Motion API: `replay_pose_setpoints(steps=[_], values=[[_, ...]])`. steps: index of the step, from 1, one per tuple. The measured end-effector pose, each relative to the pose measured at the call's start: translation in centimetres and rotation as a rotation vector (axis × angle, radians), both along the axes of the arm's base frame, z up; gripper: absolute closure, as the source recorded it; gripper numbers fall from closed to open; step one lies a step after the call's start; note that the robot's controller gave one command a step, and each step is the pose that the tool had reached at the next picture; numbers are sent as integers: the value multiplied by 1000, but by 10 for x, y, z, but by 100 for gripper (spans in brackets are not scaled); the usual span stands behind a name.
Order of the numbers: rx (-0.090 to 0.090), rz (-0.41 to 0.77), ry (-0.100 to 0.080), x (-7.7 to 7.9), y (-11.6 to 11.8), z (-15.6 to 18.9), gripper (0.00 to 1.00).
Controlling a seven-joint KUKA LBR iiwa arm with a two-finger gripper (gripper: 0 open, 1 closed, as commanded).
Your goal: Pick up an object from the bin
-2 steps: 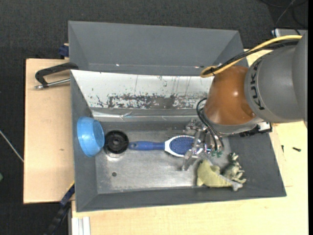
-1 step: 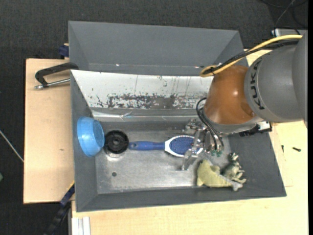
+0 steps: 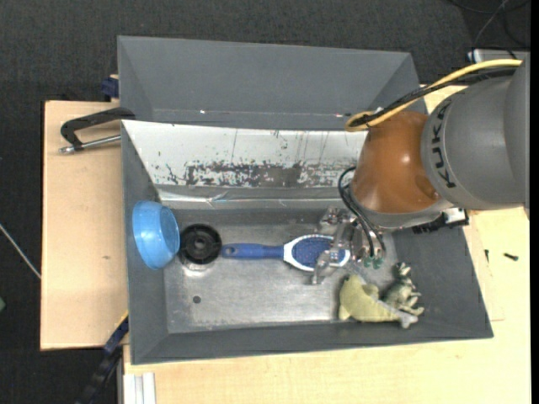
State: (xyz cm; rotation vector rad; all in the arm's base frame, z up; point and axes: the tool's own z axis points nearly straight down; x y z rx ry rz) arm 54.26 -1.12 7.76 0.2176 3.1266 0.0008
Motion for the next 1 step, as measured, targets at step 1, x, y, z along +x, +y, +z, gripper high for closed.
replay_pose_setpoints(steps=[1], values=[[0, 1, 0, 2, 0, 34, 100]])
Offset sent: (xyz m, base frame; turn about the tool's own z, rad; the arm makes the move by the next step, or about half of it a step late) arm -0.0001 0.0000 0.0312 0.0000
